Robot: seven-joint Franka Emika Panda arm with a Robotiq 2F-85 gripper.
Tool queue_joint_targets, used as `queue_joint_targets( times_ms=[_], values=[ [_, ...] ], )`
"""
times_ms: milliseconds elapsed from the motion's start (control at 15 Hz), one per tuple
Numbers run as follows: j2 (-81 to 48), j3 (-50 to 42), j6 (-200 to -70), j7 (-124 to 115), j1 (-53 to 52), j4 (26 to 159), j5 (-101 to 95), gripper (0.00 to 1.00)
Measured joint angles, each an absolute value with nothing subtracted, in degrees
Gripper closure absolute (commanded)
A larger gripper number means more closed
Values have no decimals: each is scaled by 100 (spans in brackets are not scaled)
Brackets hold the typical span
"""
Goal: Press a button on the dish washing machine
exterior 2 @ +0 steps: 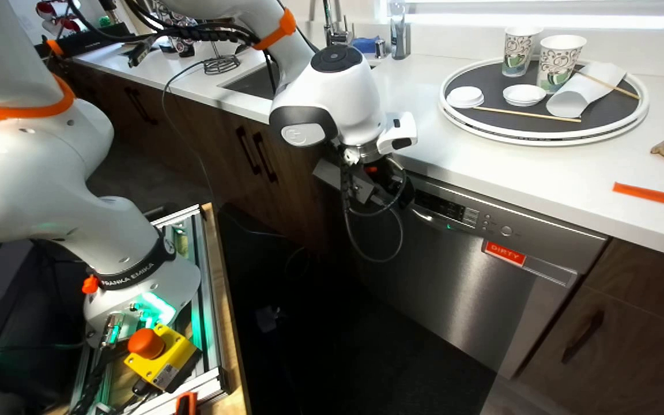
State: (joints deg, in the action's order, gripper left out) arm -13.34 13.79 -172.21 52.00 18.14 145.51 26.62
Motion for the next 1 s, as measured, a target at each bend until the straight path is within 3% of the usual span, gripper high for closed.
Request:
queue_joint_targets(
  times_ms=[467, 533, 667, 1000],
  values=[
    [-1786, 1766, -17241, 5744, 2361, 14306, 2970, 0],
    [-1859, 1780, -17271, 5744, 2397, 14274, 2977, 25],
    [-2014, 1820, -17354, 5744, 2464, 14207, 2986, 32],
    [-2364, 2032, -17462, 5744, 2674, 14006, 2995, 72]
  ],
)
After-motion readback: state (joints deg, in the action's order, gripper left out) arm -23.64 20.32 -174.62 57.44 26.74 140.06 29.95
